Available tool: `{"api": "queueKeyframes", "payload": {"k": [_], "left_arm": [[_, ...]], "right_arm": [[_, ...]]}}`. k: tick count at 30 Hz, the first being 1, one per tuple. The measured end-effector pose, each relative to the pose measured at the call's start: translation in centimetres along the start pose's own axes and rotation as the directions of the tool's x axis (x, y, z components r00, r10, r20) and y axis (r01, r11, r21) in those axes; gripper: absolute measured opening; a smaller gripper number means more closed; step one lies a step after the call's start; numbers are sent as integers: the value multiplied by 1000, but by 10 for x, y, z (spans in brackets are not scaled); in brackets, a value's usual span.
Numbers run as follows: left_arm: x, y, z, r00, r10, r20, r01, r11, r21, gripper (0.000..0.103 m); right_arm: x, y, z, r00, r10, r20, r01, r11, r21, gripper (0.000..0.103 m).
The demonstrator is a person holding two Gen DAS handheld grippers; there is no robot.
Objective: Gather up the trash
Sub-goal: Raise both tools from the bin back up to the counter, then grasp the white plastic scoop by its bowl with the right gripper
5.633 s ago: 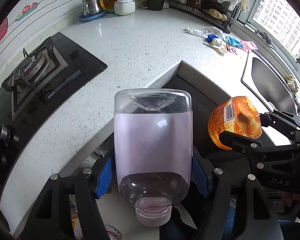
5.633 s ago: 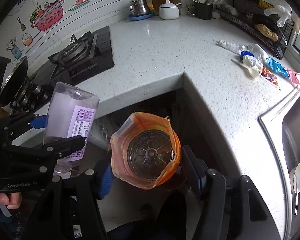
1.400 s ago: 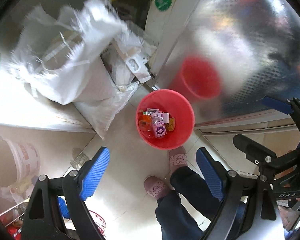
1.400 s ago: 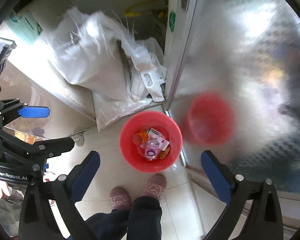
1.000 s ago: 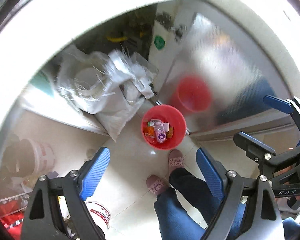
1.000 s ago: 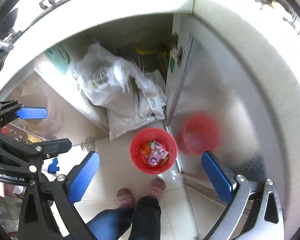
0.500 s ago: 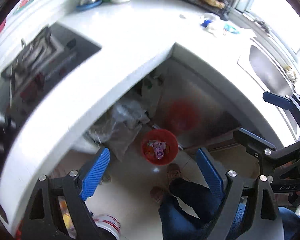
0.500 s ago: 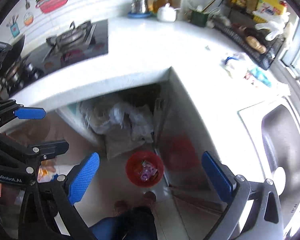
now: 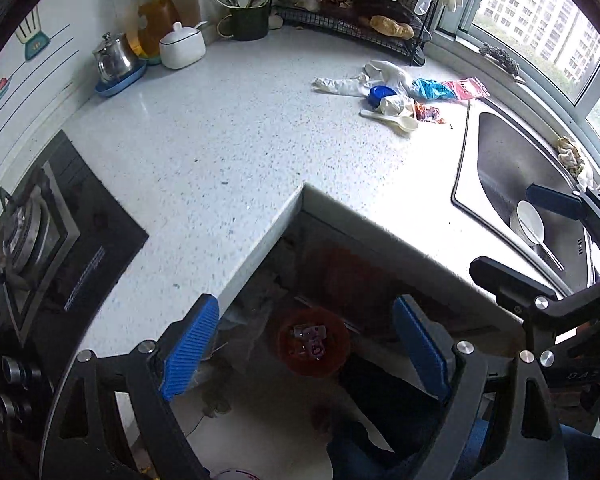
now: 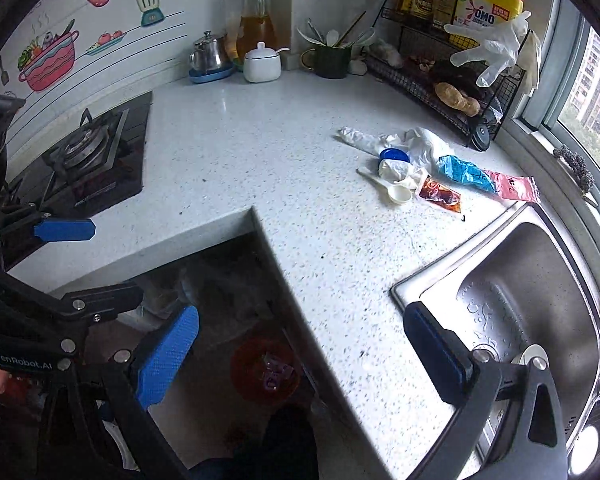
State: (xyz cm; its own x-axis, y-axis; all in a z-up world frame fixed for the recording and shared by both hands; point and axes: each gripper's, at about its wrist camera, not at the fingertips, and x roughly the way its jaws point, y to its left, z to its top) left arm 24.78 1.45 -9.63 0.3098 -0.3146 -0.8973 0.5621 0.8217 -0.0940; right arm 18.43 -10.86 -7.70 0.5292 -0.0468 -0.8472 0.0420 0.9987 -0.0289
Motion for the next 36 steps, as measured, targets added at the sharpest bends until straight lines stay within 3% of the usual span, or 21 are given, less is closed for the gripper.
{"api": "queueKeyframes", "payload": {"k": [11,21,26,36], "left_arm": [[67,-7,87,998,-15,-57,16,1000,20,88],[107,-7,127,995,-12,-98,12,1000,-1,88],[125,-4,138,993,-19,-120,17,1000,-18,88],[151,7,156,992,3,-128,-7,1000,-26,88]], "right_arm": [[50,-61,52,998,-15,-62,17,999,47,102],[90,-92,80,995,14,-98,-9,999,47,102],[109,-101,89,991,34,-128,-27,998,49,86],[139,-107,104,983,54,-177,-44,997,58,77]]}}
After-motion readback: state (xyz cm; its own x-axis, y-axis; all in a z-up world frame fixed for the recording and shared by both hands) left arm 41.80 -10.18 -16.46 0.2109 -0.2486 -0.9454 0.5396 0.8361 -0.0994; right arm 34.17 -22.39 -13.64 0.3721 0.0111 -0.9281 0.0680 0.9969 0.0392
